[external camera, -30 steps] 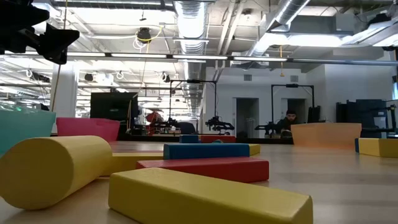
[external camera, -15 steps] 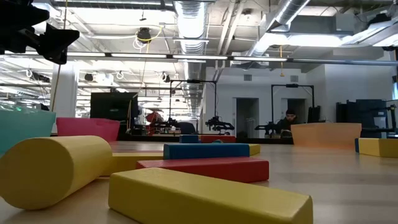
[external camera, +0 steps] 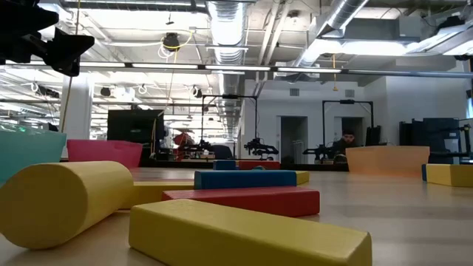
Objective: Sort blocks
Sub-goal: Put the red block into the red bin
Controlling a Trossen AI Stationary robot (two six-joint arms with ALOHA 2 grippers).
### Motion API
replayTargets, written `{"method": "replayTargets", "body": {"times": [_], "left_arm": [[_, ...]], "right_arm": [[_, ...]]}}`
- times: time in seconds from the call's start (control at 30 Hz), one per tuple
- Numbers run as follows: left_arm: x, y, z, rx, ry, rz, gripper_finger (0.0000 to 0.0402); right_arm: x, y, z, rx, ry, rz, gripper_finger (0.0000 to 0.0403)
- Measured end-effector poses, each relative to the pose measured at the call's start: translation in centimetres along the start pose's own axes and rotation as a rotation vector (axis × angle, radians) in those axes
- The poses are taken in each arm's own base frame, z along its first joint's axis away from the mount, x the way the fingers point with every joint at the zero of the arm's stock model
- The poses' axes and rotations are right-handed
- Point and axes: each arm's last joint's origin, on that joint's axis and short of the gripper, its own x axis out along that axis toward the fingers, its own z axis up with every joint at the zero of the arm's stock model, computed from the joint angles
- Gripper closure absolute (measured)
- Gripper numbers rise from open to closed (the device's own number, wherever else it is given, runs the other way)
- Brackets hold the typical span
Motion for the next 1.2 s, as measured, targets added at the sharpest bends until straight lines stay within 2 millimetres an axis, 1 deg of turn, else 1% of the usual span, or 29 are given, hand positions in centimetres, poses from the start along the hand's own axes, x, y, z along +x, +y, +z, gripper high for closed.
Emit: {"method": "replayTargets", "body": {"times": [0.13,0.27,0.4,0.57,0.7,0.8,0.9,1.1,1.2], "left_arm": [[0.0,0.0,0.0,0.001,0.001,0.0,0.0136],[0.0,0.0,0.0,0.0,0.001,0.0,0.0136],[0.0,0.0,0.0,0.0,0.001,0.0,0.0136],[0.0,0.0,0.0,0.001,0.001,0.001,0.0136],[0.0,0.0,0.0,0.0,0.001,0.0,0.0136],[0.0,0.0,0.0,0.001,0.001,0.0,0.0136],[0.0,0.0,0.0,0.0,0.0,0.001,0.0136],[0.0,0.0,0.0,0.0,0.0,0.0,0.0136],[0.0,0.0,0.0,0.0,0.0,0.0,0.0136]], "right_arm": [[2.1,0.0,-0.6,-0.043,0.008,-0.058,0.0062],[4.4,-0.3,-1.5,-0.118,0.017,-0.189,0.0062],[6.2,-0.7,-2.9,-0.147,0.078,-0.278,0.0062],[7.9,-1.2,-5.1,-0.12,0.188,-0.339,0.0062],[9.1,-1.7,-7.3,-0.094,0.301,-0.366,0.0062],[10.0,-1.9,-9.1,-0.093,0.393,-0.309,0.0062],[11.0,-2.3,-11.1,-0.097,0.525,-0.287,0.0062],[12.7,-3.7,-16.2,-0.134,0.852,-0.304,0.0062],[13.3,-4.3,-18.2,-0.155,0.951,-0.308,0.0062]]}}
